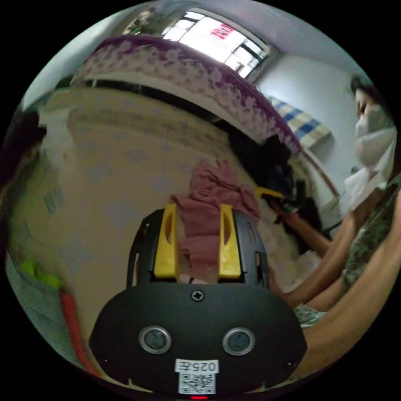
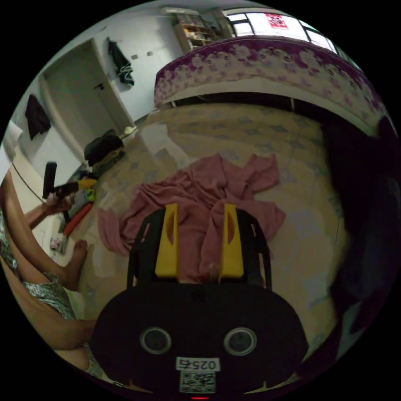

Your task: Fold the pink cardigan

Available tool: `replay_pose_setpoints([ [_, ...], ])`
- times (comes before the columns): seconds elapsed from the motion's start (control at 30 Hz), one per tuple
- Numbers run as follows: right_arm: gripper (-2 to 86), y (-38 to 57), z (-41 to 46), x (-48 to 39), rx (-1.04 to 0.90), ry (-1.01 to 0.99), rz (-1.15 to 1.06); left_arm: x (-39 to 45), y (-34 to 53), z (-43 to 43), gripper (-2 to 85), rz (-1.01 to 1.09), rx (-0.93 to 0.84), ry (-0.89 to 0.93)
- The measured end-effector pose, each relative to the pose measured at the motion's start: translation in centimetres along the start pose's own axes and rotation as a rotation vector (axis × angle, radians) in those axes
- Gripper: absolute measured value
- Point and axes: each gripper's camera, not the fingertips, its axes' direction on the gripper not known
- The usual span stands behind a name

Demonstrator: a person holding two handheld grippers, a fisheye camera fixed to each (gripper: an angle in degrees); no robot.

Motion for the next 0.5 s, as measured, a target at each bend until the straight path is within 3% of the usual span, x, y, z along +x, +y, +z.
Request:
replay_pose_setpoints([
  [0.23, 14.4, -5.6, 2.4, 2.4, -0.275, 0.046, -0.015, -2.6, -7.5, 10.3, 11.8, 0.2, -0.238, 0.119],
  [0.33, 11.6, -5.5, 2.6, 4.7, -0.411, 0.037, 0.111, -2.3, -8.6, 14.8, 5.8, 0.332, -0.491, 0.076],
  [0.43, 4.3, -6.0, 0.3, 5.3, -0.389, 0.002, 0.154, -2.9, -8.8, 14.6, -0.5, 0.302, -0.486, 0.116],
  [0.5, 2.8, -7.9, -4.5, 4.8, -0.239, -0.034, 0.152, -5.5, -9.9, 10.9, -1.4, 0.17, -0.355, 0.217],
])
